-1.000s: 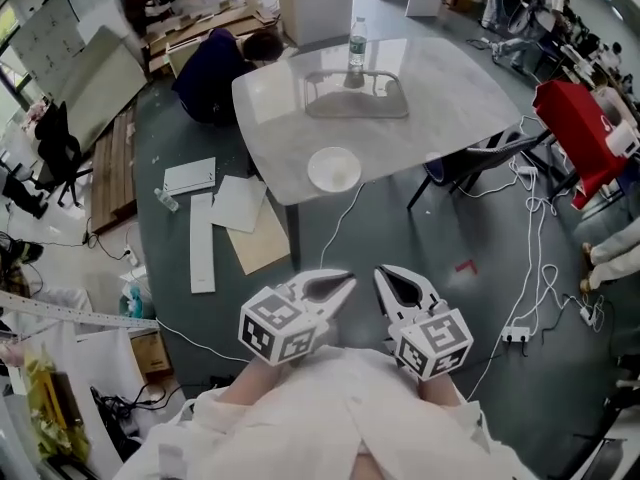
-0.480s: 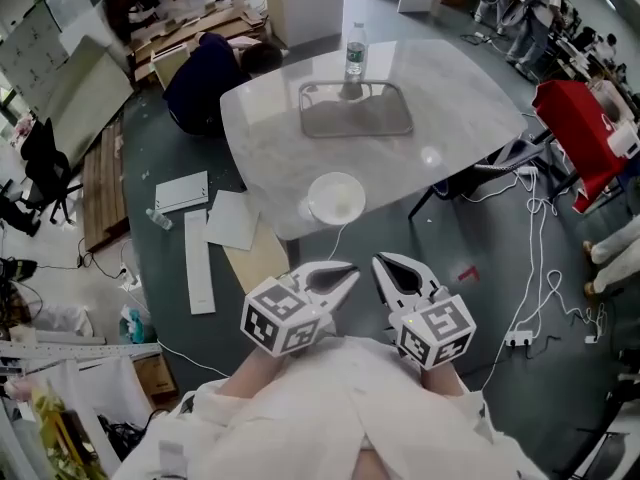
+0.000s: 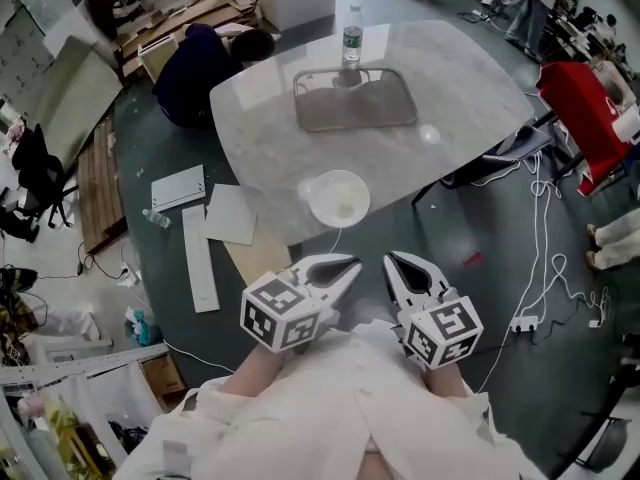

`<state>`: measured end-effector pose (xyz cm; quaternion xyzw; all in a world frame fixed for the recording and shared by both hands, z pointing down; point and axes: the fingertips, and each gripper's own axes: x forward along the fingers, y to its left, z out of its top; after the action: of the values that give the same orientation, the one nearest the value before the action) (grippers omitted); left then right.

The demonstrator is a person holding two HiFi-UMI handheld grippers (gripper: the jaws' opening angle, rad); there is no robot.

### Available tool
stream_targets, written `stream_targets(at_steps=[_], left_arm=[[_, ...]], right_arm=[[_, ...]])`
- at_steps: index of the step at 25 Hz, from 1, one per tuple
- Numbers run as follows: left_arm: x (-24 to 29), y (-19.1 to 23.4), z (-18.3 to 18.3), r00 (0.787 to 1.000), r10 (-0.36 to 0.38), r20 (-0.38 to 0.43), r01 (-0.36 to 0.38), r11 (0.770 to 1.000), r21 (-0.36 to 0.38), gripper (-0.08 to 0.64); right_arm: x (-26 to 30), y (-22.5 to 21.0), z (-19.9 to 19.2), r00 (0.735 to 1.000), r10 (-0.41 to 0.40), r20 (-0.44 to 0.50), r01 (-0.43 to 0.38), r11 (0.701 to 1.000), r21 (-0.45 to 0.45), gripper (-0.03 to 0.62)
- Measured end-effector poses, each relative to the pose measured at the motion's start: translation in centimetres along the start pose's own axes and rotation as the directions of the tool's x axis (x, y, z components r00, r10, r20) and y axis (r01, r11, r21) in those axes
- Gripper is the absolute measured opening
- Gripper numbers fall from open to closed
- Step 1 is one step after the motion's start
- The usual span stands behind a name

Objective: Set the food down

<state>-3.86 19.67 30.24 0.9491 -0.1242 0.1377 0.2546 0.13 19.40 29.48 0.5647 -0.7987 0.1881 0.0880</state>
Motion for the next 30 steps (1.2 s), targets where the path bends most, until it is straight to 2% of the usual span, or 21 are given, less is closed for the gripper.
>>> stream_targets(at_steps=[5,8,16,20,30], left_arm=[[1.5,0.5,0.4,1.0,-0.011,-0.002,0.011,1.0,-0.013,0.026],[2.6,1.4,1.1,1.0,0.005,-0.006,-0.005,1.0,-0.02,0.026],[4.5,6.4,3.8,0.996,0.086,0.034,-0.083,0.994,-0.072,0.026],[6.7,9.0,6.0,0.992,0.119,0.032,-0.116,0.99,-0.08,0.026],[11.0,12.1,10.4,0.983,0.179,0.047,-0.173,0.978,-0.113,0.026]], right_arm=[[-0.1,-3.2,0.4,0.999,-0.047,-0.015,0.047,0.999,0.022,0.003],[1.3,-4.6,0.7,0.999,-0.037,-0.039,0.039,0.999,0.037,0.003],[6.8,-5.7,2.5,0.992,0.089,-0.086,-0.091,0.996,-0.017,0.003],[9.0,-7.1,3.3,0.974,0.182,-0.136,-0.188,0.982,-0.032,0.003],[13.1,-12.0,5.6,0.952,0.26,-0.165,-0.268,0.963,-0.029,0.003]])
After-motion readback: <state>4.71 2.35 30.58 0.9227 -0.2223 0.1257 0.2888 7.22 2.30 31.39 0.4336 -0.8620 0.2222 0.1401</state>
